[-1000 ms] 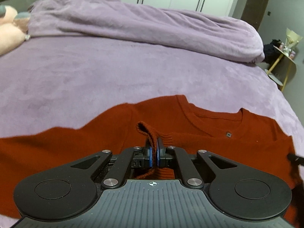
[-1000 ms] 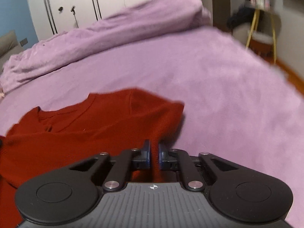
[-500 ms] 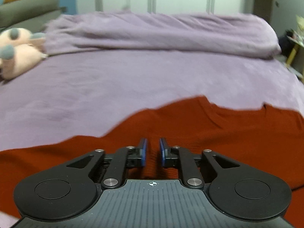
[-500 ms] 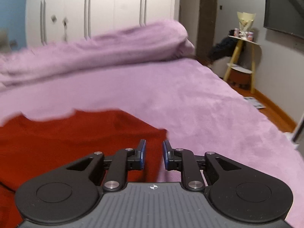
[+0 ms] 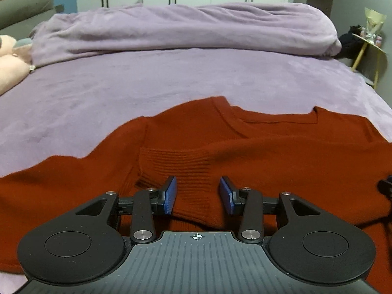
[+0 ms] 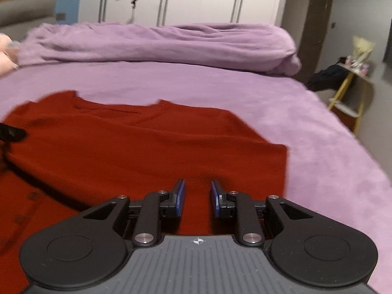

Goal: Fold small clothes
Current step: 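Grasp the cuff of the other sleeve with the left tool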

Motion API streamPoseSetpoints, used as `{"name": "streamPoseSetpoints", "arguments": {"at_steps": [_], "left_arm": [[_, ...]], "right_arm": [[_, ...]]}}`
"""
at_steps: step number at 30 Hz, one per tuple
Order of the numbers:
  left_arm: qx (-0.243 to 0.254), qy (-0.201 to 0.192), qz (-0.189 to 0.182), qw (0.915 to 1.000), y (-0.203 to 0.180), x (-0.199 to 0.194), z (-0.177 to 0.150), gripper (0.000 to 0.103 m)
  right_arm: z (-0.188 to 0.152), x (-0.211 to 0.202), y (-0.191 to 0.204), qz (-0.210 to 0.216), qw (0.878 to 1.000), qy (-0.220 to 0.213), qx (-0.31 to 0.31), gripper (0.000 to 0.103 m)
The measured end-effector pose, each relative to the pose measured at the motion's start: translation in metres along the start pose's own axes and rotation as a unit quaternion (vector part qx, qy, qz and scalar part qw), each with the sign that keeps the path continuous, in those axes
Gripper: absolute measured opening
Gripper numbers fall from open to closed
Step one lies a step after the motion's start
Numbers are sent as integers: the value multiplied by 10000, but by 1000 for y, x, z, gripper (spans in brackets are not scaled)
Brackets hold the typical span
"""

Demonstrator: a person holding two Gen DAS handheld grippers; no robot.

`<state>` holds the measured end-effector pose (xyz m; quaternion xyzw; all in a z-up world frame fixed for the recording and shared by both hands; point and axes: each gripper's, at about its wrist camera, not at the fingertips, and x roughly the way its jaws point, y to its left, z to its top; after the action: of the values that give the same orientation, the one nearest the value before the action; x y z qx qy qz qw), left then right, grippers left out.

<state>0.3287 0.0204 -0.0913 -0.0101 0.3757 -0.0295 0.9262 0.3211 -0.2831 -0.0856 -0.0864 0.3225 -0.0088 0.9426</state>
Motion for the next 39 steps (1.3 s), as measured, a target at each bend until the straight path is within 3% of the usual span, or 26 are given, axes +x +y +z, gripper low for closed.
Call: {"name": "streamPoseSetpoints", "arguments": {"at_steps": [10, 19, 23, 27, 29, 31, 33, 36, 39], "left_arm": [[324, -67, 174, 9993, -8, -5, -4, 48], [226, 159, 314, 9991, 10, -25, -5, 60], [177, 301, 388, 9986, 21, -34, -10, 71], [-232, 628, 476, 9966, 45, -45, -21, 73], [-442, 551, 346, 9969, 60, -62, -30, 75], [-710, 407, 188, 9965, 77, -82, -41, 79], [-1133, 269, 159, 9931, 101, -102, -53, 90], [-1964, 41, 214, 9803, 151, -128, -74, 90], [-2850, -263, 345, 9575, 210, -145, -101, 90]], "right_arm": [[0, 2, 5, -4, 9999, -7, -143, 23], [-6, -18, 9, -250, 9983, 116, -519, 24], [-3, -27, 10, -350, 9972, 356, -565, 24], [-7, -57, 7, -52, 9985, 537, -114, 29], [-17, -78, 3, 403, 9969, 570, 354, 41], [-31, -96, 1, 787, 9918, 635, 780, 44], [-48, -113, 0, 970, 9860, 711, 1155, 46], [-68, -131, 2, 1038, 9815, 696, 1452, 49], [-75, -142, 3, 1070, 9799, 722, 1524, 52]]}}
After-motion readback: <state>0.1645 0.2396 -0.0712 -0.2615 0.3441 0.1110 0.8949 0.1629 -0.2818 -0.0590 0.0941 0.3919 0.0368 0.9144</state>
